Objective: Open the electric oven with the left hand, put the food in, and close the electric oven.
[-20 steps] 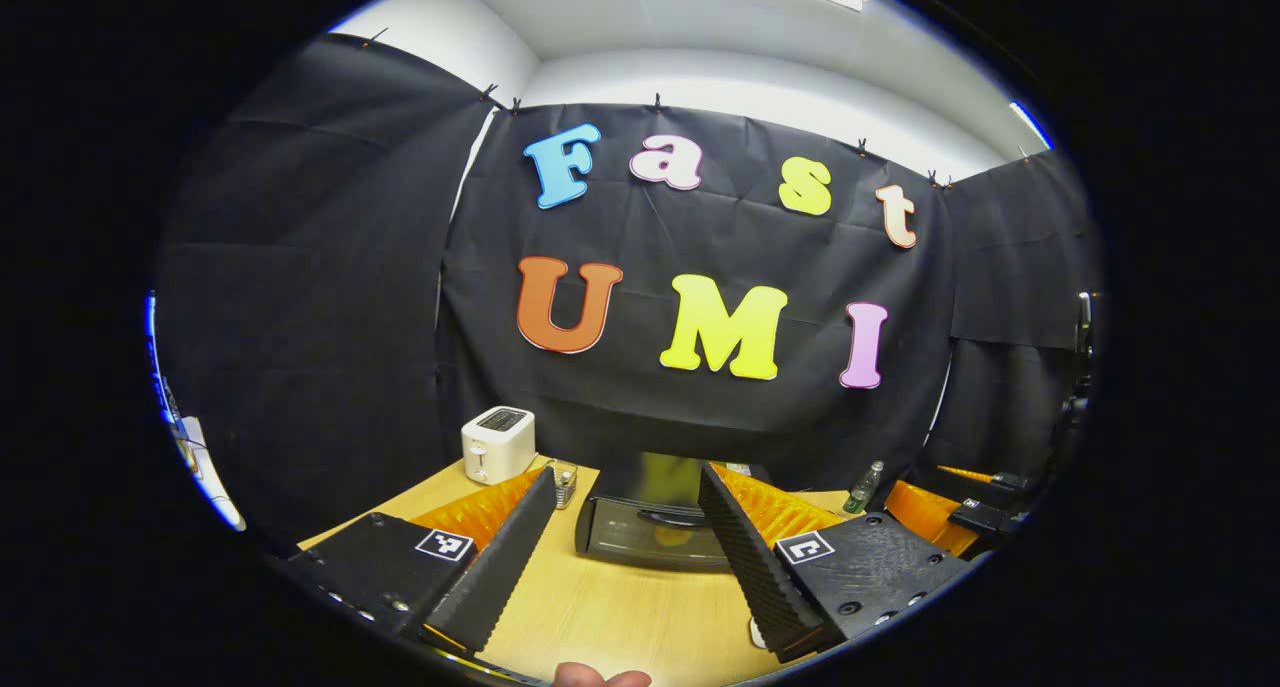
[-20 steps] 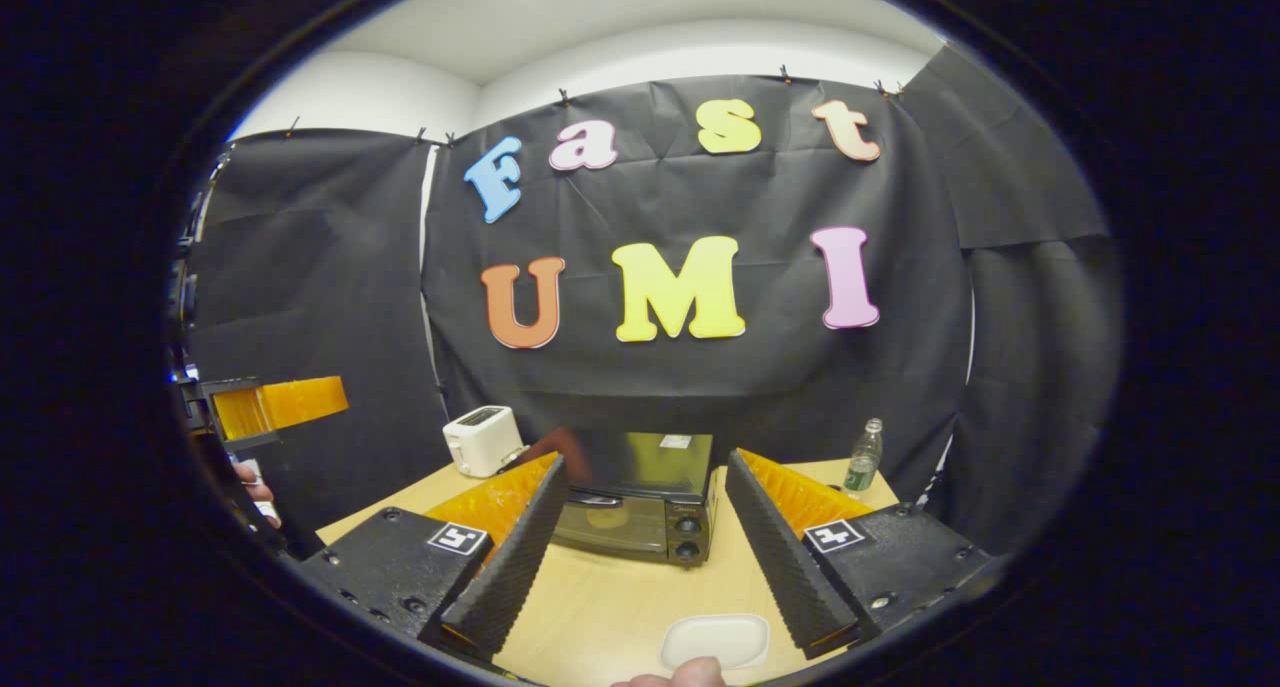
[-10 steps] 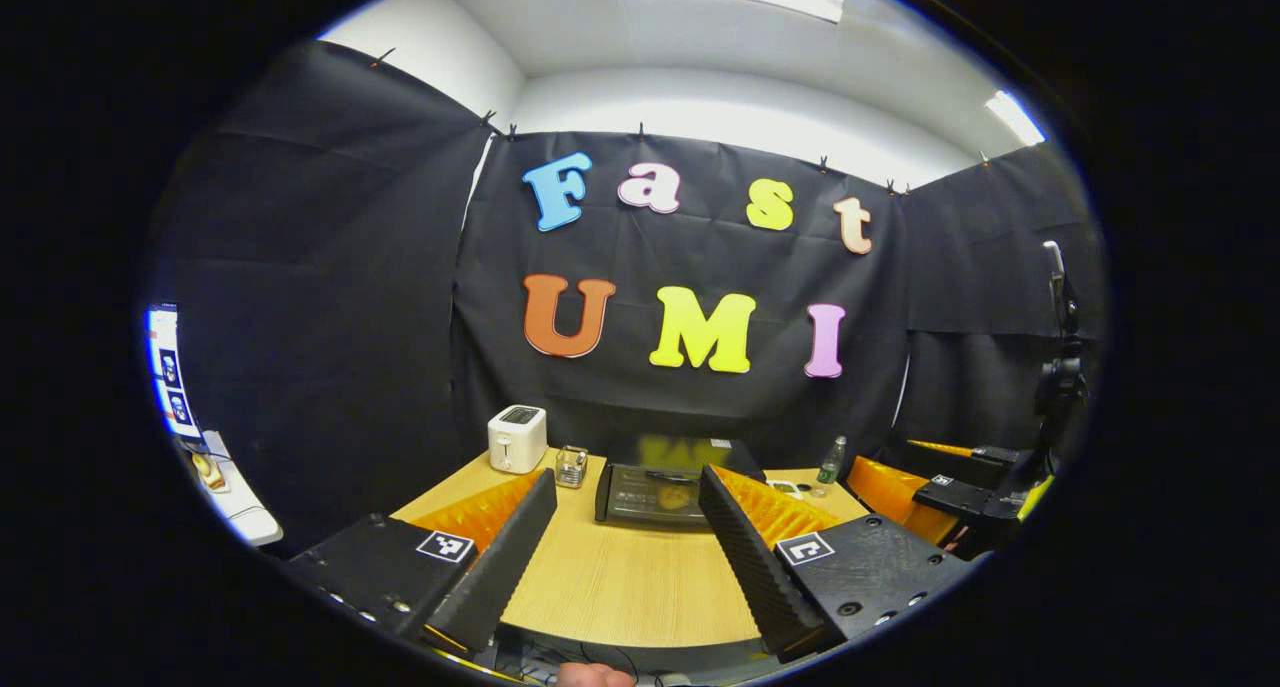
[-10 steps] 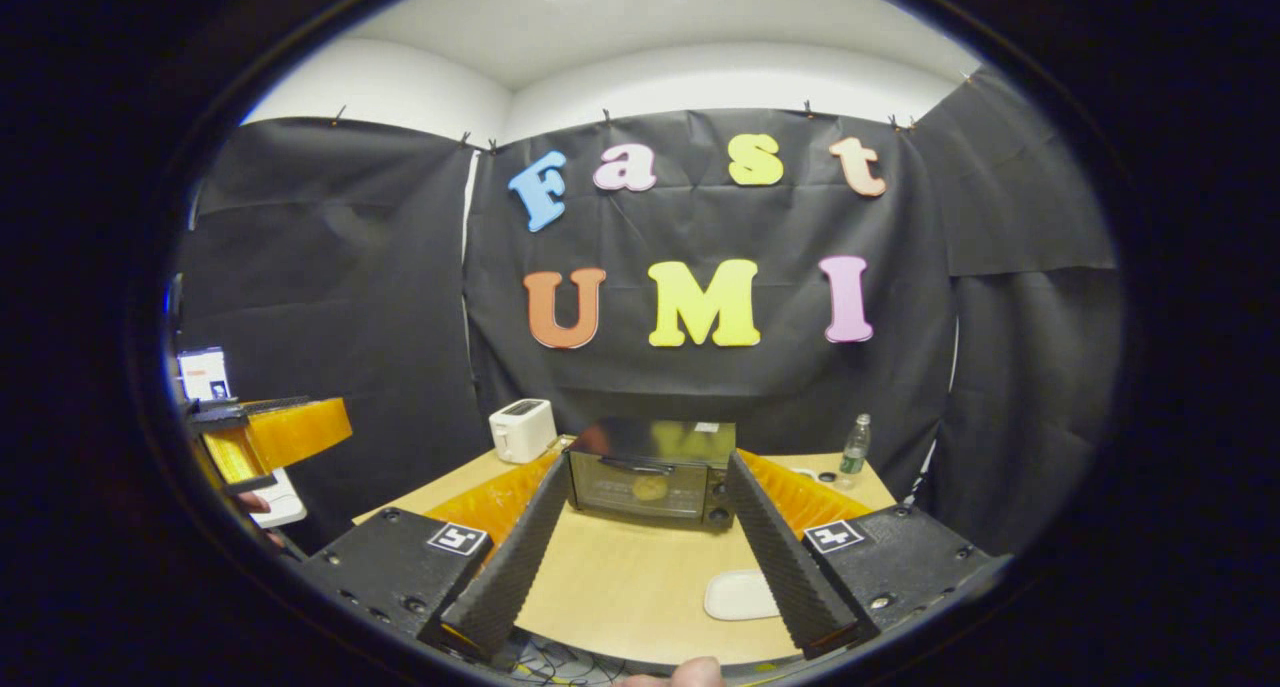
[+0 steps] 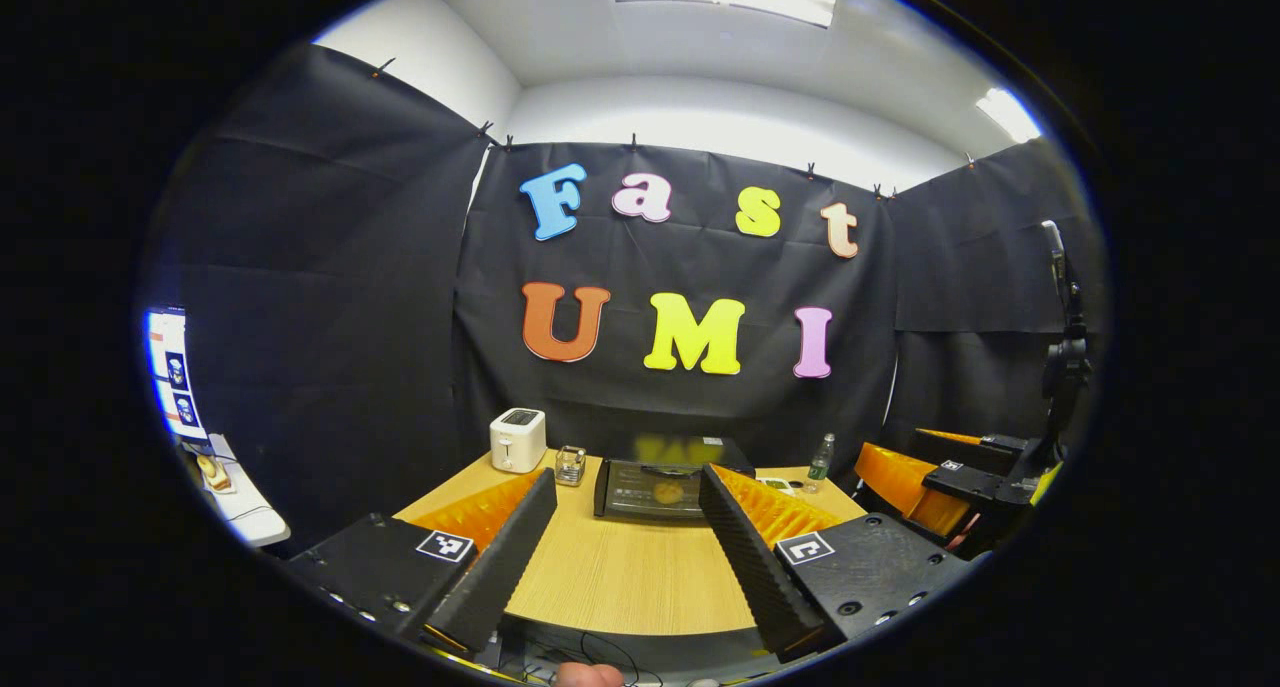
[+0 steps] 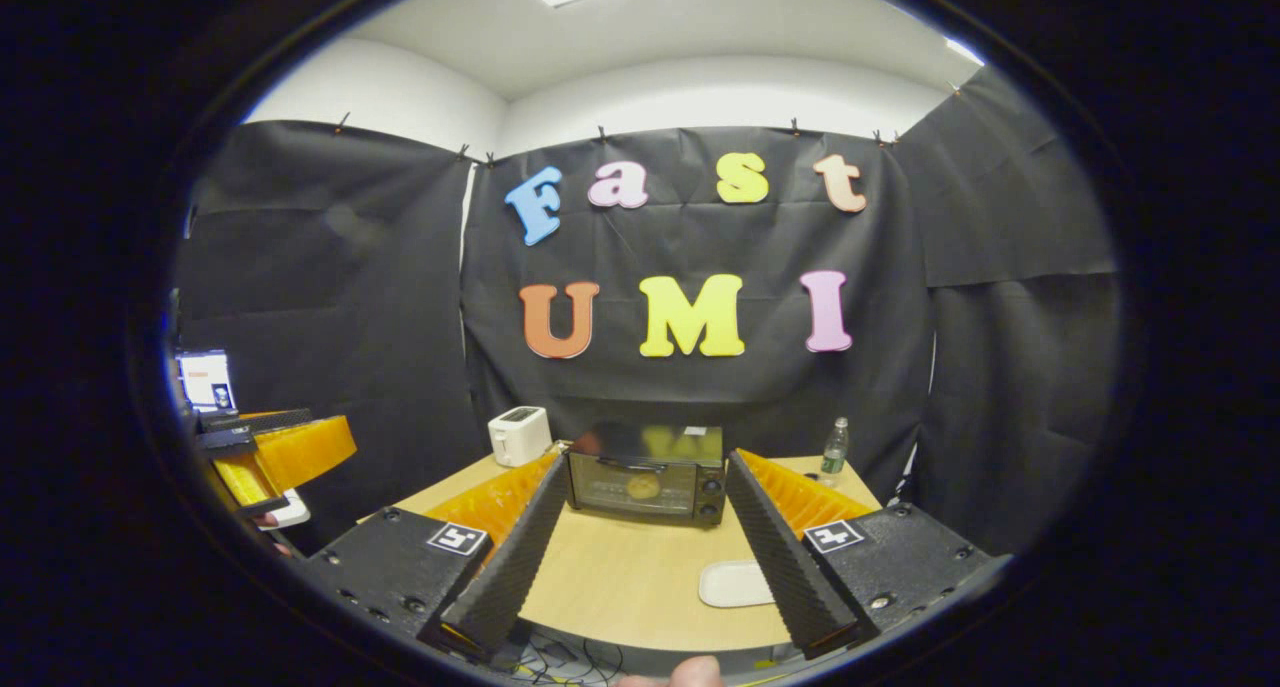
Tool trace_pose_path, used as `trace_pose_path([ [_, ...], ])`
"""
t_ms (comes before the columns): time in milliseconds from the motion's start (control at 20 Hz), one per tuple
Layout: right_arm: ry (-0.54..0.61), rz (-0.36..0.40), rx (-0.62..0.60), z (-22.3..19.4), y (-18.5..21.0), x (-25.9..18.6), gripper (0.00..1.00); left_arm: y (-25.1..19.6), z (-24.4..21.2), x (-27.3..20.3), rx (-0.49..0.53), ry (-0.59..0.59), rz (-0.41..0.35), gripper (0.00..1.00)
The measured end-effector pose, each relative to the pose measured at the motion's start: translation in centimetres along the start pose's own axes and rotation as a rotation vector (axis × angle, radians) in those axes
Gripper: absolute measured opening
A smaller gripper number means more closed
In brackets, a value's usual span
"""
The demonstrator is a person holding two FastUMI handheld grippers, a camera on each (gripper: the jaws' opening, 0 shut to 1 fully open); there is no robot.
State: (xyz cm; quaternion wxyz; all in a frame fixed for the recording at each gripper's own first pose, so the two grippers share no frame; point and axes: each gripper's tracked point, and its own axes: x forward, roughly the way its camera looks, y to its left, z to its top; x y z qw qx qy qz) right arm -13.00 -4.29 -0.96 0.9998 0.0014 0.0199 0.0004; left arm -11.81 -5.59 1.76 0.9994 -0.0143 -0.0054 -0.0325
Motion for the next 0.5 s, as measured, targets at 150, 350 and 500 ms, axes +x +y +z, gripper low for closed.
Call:
trace_pose_path([
  [150, -0.014, -0.012, 0.006, 0.0, -0.5, -0.6, 0.96, -0.7, -0.2, -0.2, -0.005, -0.004, -0.019, 0.94],
  [350, -0.014, -0.013, 0.014, -0.3, -0.8, -0.9, 0.97, -0.9, -0.5, 0.2, 0.013, 0.005, -0.024, 0.94],
  [500, -0.014, -0.019, 0.021, -0.3, -1.3, -0.9, 0.96, -1.2, -0.9, 0.3, 0.004, 0.006, -0.024, 0.94],
])
